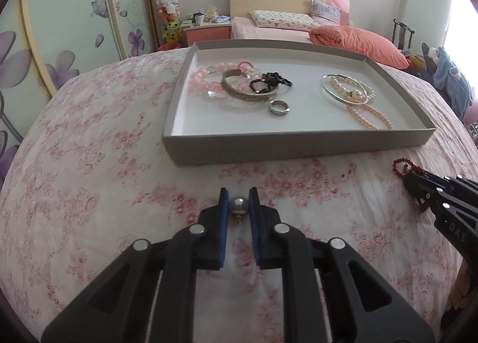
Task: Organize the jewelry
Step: 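Lift the red bracelet and pearl earring and carry both toward the tray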
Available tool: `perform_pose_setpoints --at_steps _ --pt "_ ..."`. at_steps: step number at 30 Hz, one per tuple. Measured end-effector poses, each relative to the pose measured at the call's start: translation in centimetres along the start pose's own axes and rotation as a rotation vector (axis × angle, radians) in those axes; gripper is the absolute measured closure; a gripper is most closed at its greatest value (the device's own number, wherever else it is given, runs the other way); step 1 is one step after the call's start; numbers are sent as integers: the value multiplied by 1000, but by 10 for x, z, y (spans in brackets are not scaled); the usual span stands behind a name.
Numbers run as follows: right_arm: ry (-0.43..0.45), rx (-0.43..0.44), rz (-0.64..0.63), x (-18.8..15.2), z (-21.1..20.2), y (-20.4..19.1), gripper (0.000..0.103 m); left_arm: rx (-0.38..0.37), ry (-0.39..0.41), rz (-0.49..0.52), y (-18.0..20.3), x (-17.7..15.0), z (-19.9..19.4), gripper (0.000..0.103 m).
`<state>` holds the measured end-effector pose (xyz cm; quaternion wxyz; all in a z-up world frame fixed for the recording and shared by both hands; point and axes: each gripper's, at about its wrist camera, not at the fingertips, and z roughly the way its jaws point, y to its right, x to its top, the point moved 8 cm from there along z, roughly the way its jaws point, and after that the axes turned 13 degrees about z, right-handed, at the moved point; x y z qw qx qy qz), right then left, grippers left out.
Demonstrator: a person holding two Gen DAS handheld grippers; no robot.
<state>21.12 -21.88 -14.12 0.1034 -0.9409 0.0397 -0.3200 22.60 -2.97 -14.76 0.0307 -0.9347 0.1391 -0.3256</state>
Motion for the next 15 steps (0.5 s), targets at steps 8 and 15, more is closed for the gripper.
perform_pose_setpoints --at_steps 8,15 --pt "1 -5 -6 -1 0 0 90 -4 -1 7 2 1 0 81" --pt "1 -2 -4 -1 0 -1 90 -17 3 19 6 2 0 89"
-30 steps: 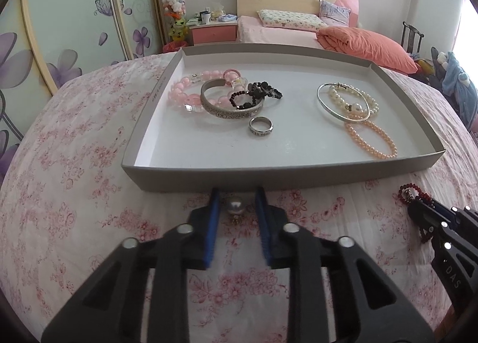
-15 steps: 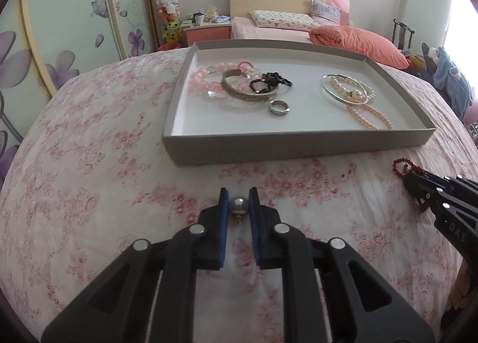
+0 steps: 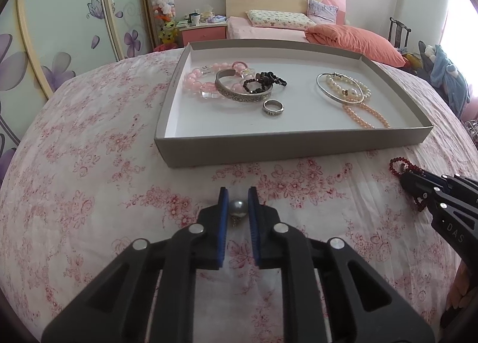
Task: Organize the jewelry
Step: 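Lift the red bracelet and pearl earring and carry both toward the tray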
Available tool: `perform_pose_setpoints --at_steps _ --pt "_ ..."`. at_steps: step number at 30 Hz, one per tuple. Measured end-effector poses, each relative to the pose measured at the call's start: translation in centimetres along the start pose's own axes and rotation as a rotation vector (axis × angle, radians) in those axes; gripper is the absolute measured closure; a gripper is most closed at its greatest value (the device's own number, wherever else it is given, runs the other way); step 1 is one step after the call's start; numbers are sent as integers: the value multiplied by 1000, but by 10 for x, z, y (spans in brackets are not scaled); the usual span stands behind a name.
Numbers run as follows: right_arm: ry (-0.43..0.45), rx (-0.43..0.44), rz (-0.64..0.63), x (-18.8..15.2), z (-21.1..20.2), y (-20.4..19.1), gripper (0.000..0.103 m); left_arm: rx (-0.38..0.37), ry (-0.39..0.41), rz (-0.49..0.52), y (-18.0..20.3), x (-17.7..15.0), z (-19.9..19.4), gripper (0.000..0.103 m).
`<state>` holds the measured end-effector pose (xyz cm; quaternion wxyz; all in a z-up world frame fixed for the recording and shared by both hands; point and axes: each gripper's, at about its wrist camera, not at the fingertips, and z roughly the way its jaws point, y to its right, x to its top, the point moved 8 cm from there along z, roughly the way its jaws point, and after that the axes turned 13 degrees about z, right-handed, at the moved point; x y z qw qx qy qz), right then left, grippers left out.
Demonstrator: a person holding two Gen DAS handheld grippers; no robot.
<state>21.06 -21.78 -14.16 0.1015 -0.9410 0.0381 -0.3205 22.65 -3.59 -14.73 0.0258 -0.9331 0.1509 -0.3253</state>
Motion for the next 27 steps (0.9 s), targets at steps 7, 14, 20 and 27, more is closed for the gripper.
perform_pose_setpoints --at_steps 7,14,20,27 --pt "1 4 3 0 -1 1 90 -13 5 -11 -1 0 -1 89" --pt "4 14 18 2 -2 3 90 -87 82 -51 -5 0 -14 89" --pt "0 22 27 1 -2 3 90 -74 145 -1 2 7 -27 89" --pt "0 22 31 1 -2 3 90 -63 134 -5 1 7 -25 89"
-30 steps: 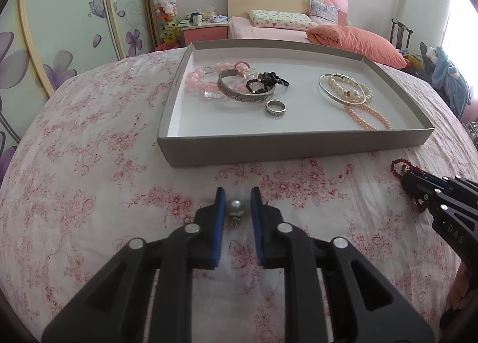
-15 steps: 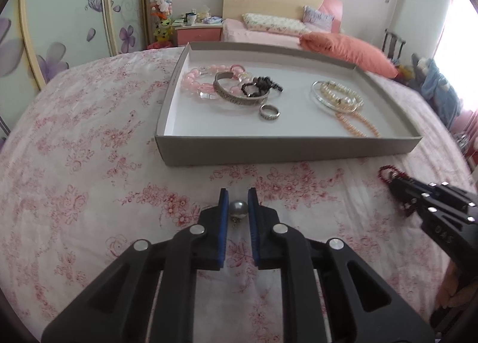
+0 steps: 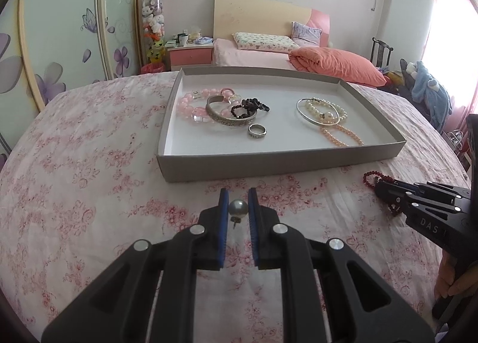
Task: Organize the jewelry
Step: 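Lift the red bracelet and pearl earring and carry both toward the tray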
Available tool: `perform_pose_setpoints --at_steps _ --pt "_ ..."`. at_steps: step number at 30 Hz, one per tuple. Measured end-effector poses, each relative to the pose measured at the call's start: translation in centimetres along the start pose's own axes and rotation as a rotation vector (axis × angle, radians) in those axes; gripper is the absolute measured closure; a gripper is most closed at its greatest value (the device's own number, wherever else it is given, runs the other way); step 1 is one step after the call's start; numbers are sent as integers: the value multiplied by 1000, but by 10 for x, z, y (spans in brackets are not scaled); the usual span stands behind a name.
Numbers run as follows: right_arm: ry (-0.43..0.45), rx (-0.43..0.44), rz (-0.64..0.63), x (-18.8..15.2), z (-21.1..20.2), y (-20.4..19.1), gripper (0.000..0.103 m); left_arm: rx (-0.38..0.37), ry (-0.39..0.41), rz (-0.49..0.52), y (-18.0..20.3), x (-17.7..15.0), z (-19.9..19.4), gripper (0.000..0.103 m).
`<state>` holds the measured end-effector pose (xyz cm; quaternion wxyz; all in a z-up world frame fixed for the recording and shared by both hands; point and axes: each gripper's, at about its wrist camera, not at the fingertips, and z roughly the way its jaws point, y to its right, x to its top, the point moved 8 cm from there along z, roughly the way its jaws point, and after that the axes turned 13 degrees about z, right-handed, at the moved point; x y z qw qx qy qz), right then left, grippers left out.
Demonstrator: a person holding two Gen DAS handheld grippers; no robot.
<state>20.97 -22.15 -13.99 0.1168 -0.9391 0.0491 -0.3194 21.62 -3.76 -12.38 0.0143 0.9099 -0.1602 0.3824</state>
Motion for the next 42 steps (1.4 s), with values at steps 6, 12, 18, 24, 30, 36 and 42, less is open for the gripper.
perform_pose_setpoints --at_steps 6,12,18,24,30,36,42 --pt "15 0 1 1 -2 0 91 4 8 5 1 1 -1 89" --pt "56 14 -22 4 -10 -6 91 10 25 15 2 1 -5 89" --pt "98 35 -40 8 -21 -16 92 30 46 35 4 3 -11 89" --pt "157 64 -47 18 -38 -23 92 36 63 11 -2 5 -16 89" --pt "206 77 -62 29 -52 -32 92 49 75 7 -4 10 -21 89" --pt "236 85 -72 34 -62 -39 92 49 93 12 0 17 -27 89" --pt "312 91 -77 60 -76 -45 92 42 123 4 -1 38 -29 89"
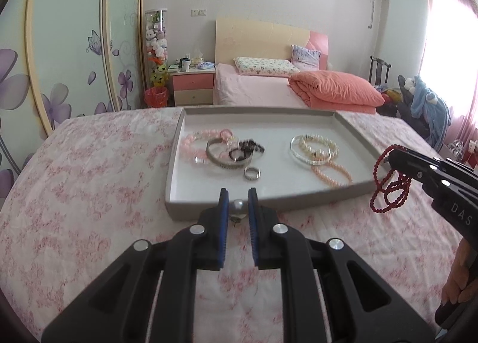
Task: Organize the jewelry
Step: 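Lift the red bracelet and pearl earring and carry both toward the tray, then lower both items into the tray and open both tools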
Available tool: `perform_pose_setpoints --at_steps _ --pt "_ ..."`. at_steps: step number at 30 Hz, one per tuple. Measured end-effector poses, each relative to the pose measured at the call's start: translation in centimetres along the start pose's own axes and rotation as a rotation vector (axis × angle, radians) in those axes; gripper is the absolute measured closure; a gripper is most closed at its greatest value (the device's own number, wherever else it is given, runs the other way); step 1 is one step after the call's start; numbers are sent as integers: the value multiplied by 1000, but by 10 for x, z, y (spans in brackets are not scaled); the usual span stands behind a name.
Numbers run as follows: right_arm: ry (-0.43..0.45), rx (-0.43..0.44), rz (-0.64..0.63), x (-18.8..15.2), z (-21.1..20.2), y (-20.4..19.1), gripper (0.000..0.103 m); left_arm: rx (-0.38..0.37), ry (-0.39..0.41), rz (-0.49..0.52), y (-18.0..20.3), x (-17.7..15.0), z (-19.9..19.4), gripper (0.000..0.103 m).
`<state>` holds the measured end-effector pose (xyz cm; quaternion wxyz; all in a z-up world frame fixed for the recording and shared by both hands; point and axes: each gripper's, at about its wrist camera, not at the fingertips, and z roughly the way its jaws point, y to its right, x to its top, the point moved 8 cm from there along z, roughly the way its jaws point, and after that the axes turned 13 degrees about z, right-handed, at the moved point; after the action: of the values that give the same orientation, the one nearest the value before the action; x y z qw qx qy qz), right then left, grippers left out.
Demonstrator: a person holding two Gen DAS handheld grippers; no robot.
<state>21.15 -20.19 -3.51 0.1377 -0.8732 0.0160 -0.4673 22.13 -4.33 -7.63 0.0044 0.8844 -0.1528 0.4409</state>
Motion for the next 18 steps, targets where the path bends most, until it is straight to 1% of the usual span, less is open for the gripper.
perform_pose_setpoints --at_steps 4,7,12,18 --pt "53 10 19 25 4 1 92 -3 28 -6 -2 23 7 89" --pt "62 31 64 41 17 5 92 -19 26 -29 -5 37 19 89" --pt "35 35 126 53 48 16 92 -9 16 -15 -2 54 43 89" --pt "-12 12 136 49 81 21 92 -19 -9 3 4 62 71 89"
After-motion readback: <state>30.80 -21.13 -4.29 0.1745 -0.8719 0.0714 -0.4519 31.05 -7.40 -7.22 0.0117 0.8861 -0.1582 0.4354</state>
